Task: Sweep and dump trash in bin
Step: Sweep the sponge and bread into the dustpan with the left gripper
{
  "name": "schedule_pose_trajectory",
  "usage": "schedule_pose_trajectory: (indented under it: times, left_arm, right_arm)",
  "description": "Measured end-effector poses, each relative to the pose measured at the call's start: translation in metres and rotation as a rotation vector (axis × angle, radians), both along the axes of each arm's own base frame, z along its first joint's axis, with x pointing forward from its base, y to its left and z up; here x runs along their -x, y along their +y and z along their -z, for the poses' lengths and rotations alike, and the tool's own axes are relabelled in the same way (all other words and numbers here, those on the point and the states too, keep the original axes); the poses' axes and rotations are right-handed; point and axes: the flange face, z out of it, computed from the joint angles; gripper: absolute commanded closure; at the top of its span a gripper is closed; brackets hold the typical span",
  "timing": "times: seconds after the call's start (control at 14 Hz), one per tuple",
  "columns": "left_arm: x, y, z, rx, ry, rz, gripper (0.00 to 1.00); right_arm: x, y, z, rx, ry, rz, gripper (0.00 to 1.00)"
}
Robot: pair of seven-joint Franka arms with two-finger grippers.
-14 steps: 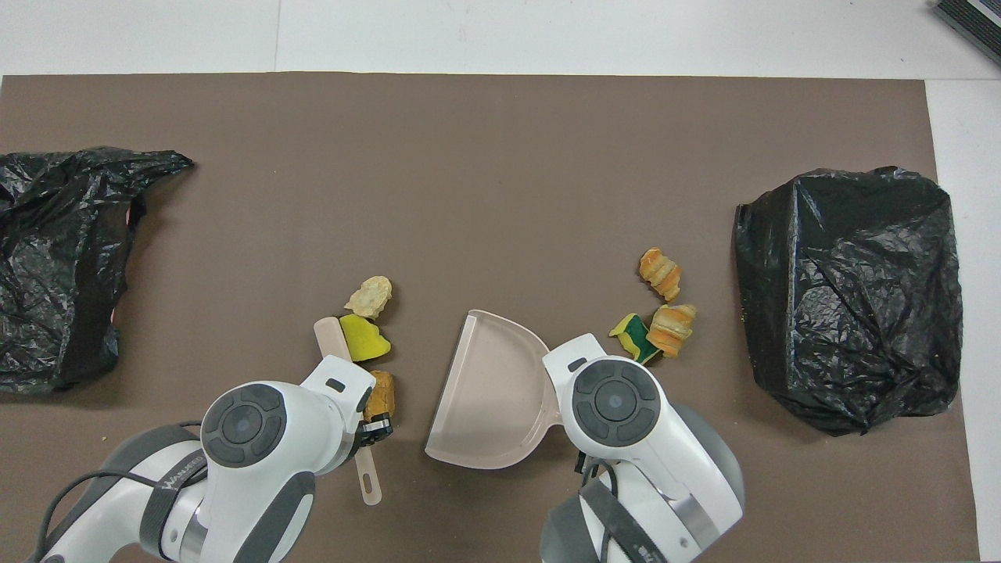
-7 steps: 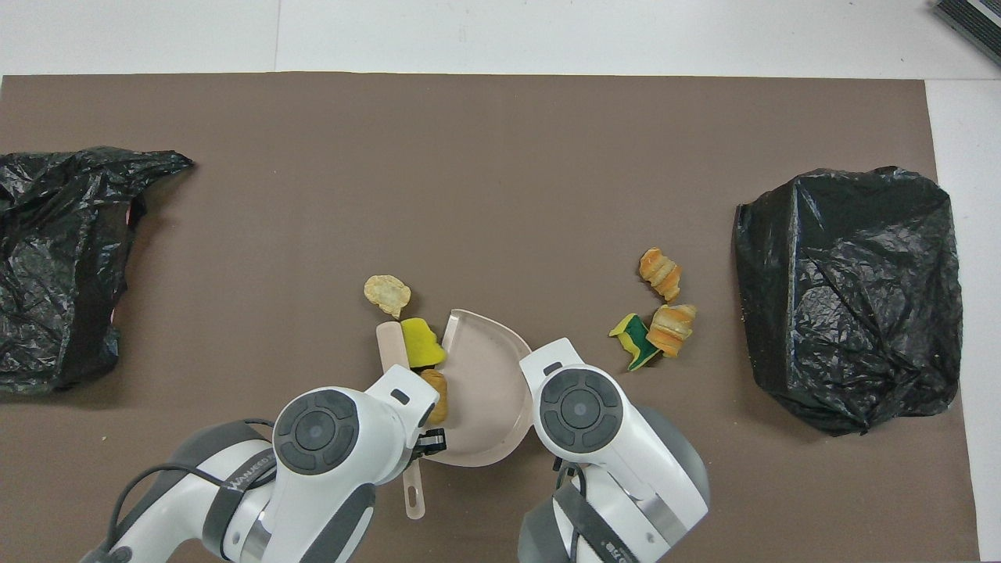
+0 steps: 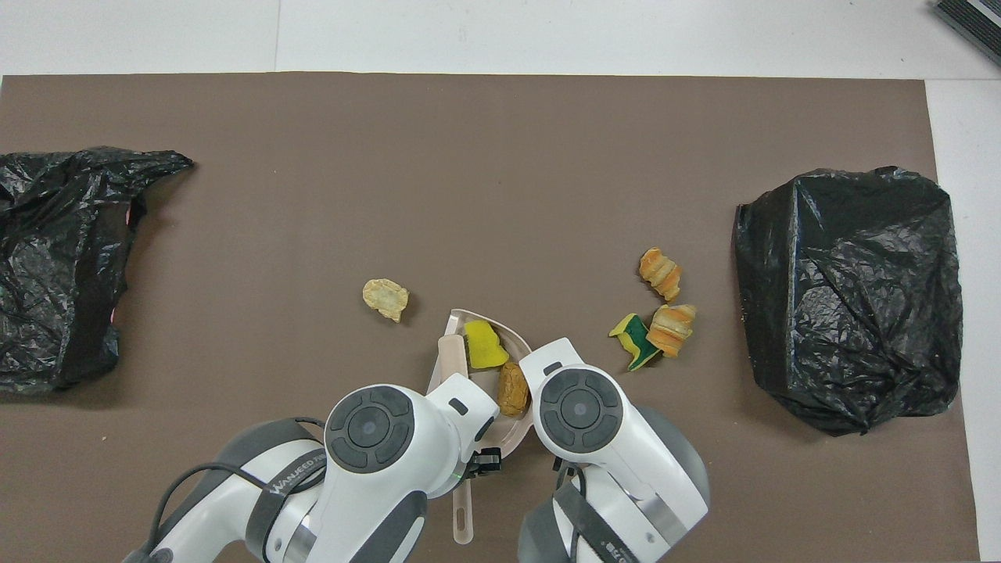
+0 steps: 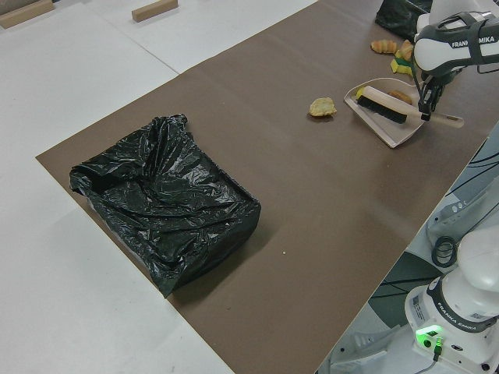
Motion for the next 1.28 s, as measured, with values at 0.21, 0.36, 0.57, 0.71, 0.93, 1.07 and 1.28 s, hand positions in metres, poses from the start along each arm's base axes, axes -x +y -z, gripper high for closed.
schedule_pose_trajectory:
  times: [0.21,0.36,0.57,0.71,0.93,1.07,1.28]
  left_arm:
    - [-0.026,0.028,0.001,-0.104,-0.084,0.054,1.00]
    - [-0.052,0.055,0.001,-0.136,-0.123,0.109,1.00]
    - [-0.113,0.097,0.004,-0.136,-0.134,0.179,1.00]
    - [-0.151,0.112,0.012,-0.160,-0.150,0.234,1.00]
    - [-0.189,0.126,0.031,-0.163,-0.146,0.340,1.00]
    - [-0.189,0.125,0.041,-0.161,-0.115,0.389,1.00]
    - [-0.153,0.082,0.042,-0.148,-0.063,0.541,1.00]
  right_arm:
    - [0.000,0.000,0.000,0.000,0.000,0.000,1.00]
    - [0.000,0.000,0.000,0.000,0.000,0.001,1.00]
    - [0.000,0.000,0.000,0.005,-0.005,0.037,1.00]
    - [0.001,0.001,0.000,0.008,-0.009,0.059,1.00]
    - [0.001,0.001,0.000,0.008,-0.009,0.062,1.00]
    - [0.001,0.001,0.000,0.008,-0.009,0.062,1.00]
    - [0.001,0.001,0.000,0.008,-0.009,0.062,1.00]
